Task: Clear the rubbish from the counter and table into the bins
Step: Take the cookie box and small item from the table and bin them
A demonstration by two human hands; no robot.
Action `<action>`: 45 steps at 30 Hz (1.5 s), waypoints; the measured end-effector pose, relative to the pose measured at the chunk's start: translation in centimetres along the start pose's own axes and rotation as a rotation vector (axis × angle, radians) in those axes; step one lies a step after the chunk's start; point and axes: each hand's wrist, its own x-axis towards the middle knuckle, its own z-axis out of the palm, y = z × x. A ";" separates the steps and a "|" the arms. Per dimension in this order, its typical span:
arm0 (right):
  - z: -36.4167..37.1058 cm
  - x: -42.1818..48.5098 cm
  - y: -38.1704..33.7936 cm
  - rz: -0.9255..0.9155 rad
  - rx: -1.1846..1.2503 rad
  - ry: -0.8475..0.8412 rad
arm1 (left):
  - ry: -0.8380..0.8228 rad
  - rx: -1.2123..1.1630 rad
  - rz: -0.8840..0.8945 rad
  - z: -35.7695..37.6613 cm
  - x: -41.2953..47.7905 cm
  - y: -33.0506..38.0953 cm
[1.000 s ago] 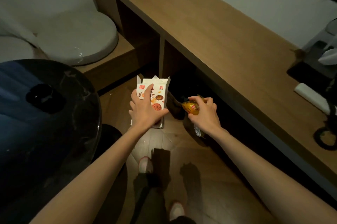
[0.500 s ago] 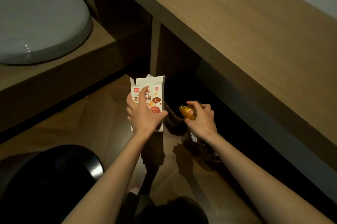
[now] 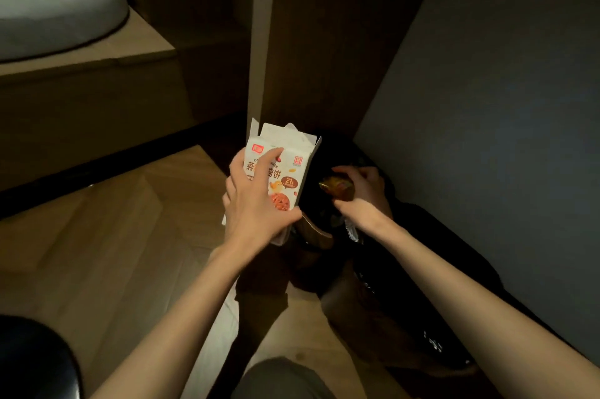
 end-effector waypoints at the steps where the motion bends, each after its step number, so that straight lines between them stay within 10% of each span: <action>1: 0.6 0.5 0.3 -0.010 0.004 0.011 | 0.007 -0.004 0.014 0.3 0.2 -0.5; 15: 3.2 4.5 1.1 -0.023 0.036 0.214 | 0.064 -0.004 0.002 -0.6 0.5 -2.8; 22: 3.0 5.1 2.1 0.052 -0.242 -0.279 | 0.014 -0.012 0.026 0.6 0.5 -1.7; 26: 0.2 3.9 0.3 -0.028 0.202 -0.034 | -0.002 0.019 0.070 1.2 0.7 -0.9; 32: -2.3 1.0 -2.3 -0.093 0.715 -0.280 | -0.004 -0.046 0.240 3.0 1.0 0.3; 45: -7.1 1.3 0.4 -0.100 0.559 0.530 | -0.191 -0.068 0.107 6.1 1.9 -0.4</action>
